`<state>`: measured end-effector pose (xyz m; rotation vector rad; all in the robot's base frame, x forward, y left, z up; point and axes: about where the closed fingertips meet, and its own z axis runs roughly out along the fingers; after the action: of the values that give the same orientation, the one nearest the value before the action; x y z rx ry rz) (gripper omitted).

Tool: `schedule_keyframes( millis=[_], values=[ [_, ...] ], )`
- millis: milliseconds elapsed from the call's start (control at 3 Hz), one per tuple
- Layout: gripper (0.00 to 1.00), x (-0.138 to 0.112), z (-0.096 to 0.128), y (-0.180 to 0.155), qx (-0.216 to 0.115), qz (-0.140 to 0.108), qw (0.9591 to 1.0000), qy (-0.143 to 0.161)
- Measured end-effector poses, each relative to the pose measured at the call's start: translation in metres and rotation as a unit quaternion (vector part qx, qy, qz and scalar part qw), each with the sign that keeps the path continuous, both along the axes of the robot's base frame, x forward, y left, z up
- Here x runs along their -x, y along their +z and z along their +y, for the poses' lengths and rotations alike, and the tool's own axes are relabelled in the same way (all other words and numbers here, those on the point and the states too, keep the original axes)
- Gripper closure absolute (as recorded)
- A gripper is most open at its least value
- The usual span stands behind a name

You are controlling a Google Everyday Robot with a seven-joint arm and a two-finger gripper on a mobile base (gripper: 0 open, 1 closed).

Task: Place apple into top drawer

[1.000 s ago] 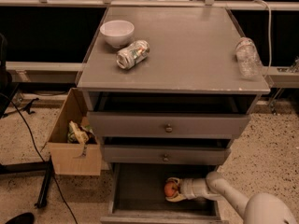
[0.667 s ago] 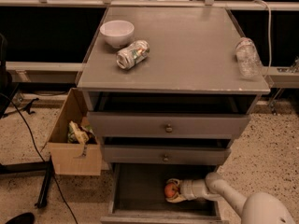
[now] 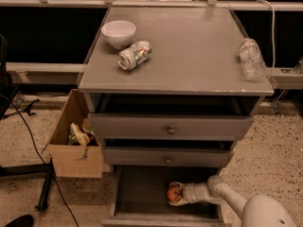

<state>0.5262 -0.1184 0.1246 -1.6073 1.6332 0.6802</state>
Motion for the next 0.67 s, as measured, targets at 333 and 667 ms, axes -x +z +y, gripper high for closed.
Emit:
schedule_keyframes(
  millis=[333, 667],
  values=[
    [0.83, 0.0000, 0.0001, 0.0005, 0.000, 0.000, 1.0000, 0.000],
    [0.62, 0.0000, 0.0001, 0.0005, 0.000, 0.000, 1.0000, 0.000]
  ],
)
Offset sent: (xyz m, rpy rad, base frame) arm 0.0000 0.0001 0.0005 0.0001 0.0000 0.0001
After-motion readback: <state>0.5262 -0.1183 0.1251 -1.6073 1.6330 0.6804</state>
